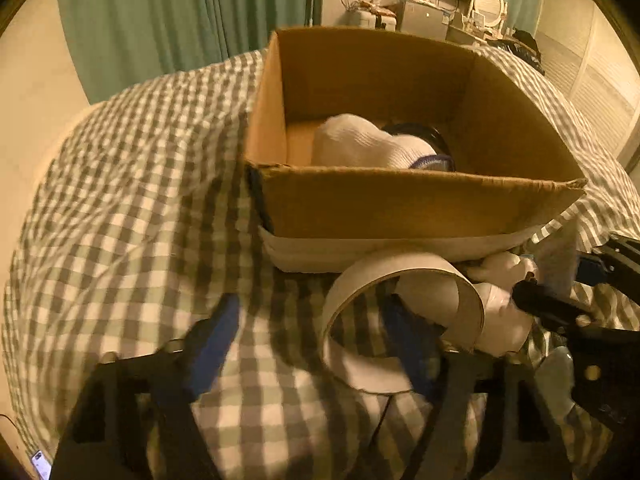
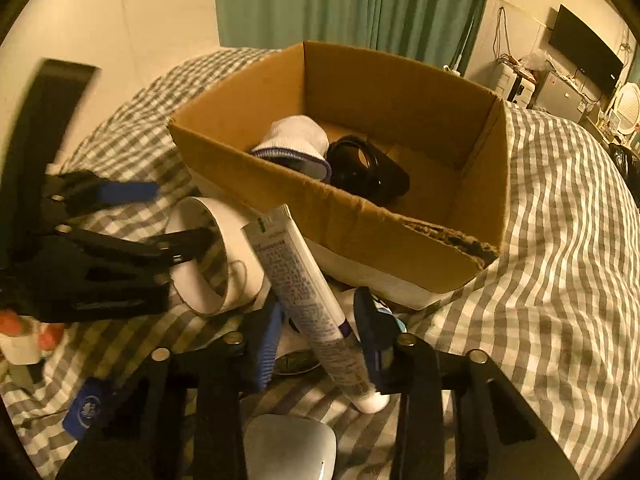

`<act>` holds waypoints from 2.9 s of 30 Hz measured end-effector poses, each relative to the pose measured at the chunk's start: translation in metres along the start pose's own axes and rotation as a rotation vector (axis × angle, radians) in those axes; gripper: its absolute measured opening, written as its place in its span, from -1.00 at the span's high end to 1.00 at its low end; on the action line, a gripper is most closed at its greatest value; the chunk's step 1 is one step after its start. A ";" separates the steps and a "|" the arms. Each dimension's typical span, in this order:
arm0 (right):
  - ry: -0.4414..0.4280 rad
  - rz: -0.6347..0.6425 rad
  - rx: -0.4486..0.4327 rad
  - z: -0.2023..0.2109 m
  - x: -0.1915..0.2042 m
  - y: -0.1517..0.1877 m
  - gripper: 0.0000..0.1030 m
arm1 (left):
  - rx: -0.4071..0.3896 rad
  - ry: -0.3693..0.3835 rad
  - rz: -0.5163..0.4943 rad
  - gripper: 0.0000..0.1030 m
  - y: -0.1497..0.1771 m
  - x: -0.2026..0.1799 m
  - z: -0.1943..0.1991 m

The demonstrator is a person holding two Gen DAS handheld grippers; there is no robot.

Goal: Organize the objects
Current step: 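Grasp the white tape roll with the left gripper while the right gripper grasps the toothpaste tube, then lower the tape roll into the box with the left gripper while the right gripper drops the tube in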

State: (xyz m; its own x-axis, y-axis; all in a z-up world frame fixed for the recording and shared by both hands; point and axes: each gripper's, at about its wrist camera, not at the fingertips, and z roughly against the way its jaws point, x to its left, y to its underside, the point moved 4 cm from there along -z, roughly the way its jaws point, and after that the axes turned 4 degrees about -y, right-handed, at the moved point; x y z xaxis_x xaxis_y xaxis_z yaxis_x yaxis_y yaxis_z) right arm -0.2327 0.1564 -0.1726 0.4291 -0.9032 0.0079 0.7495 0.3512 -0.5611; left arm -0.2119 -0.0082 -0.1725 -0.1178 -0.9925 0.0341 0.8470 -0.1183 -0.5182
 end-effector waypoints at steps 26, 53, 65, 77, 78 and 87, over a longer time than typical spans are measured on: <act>0.002 -0.011 -0.166 0.095 0.007 -0.013 0.78 | -0.134 0.014 0.013 0.88 0.008 0.001 0.072; -0.012 -0.006 -0.093 0.054 0.010 -0.006 0.68 | -0.167 -0.063 0.056 0.88 0.002 0.028 0.086; 0.007 0.074 -0.301 0.138 0.012 -0.102 0.68 | -0.310 0.015 0.021 0.88 -0.095 0.012 0.146; -0.002 -0.023 -0.116 0.021 -0.050 -0.137 0.68 | -0.202 -0.029 -0.055 0.88 -0.155 0.009 0.045; -0.002 -0.030 -0.100 0.011 -0.051 -0.134 0.68 | -0.190 -0.036 -0.064 0.88 -0.156 0.009 0.035; 0.033 0.010 -0.075 -0.024 -0.061 -0.120 0.68 | -0.139 -0.031 -0.091 0.88 -0.158 0.006 -0.016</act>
State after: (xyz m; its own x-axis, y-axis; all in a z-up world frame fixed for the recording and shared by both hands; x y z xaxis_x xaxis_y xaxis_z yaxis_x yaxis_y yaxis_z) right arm -0.3606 0.1631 -0.1261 0.4187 -0.9078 -0.0241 0.7050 0.3416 -0.6215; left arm -0.3547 0.0052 -0.1042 -0.1727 -0.9786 0.1118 0.7537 -0.2044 -0.6247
